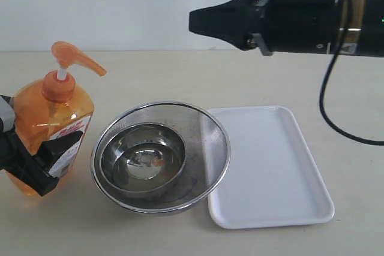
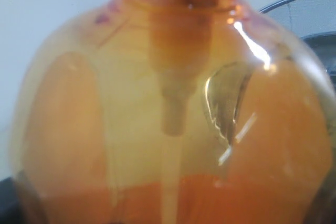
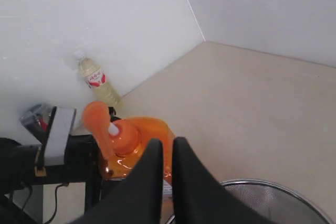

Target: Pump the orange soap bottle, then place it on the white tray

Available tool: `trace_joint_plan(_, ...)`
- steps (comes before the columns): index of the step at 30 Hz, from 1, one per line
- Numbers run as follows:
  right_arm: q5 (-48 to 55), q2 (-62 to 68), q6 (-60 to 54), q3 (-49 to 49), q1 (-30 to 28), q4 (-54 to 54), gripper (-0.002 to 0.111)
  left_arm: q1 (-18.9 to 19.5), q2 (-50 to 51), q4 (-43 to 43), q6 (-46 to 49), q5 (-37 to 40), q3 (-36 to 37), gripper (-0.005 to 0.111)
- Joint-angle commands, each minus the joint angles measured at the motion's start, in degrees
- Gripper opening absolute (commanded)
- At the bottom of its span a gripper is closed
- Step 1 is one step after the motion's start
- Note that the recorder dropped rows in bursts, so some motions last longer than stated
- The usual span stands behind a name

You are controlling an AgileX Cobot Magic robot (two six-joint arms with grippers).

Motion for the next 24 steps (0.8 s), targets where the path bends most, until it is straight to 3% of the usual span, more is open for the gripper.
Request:
trace_joint_plan(1,-0.24,6.04,-1.74,-5.95,4.07,-2.96,0.003,-0.05,-0.6,-0.58,-0.14,-2.51,-0.43,0.005)
trace_joint_plan(4,5.97,10.57,1.55,-11.99,7.92,-8.79,0.003,-0.05,-0.6,-0.69,-0.14,-1.93,-0.43,0.005)
trace_joint_plan(10,6.86,13.42,2.64,-16.61,13.64,-11.88,0.003,-0.05,-0.6,-0.69,-0.14,-2.38,-0.43,0.005)
trace_joint_plan(24,0.56,13.42,5.52,-16.61,14.46,-15.01,0.003,-0.05,-0.6,-0.69,-0.14,-2.49,-0.43,0.005)
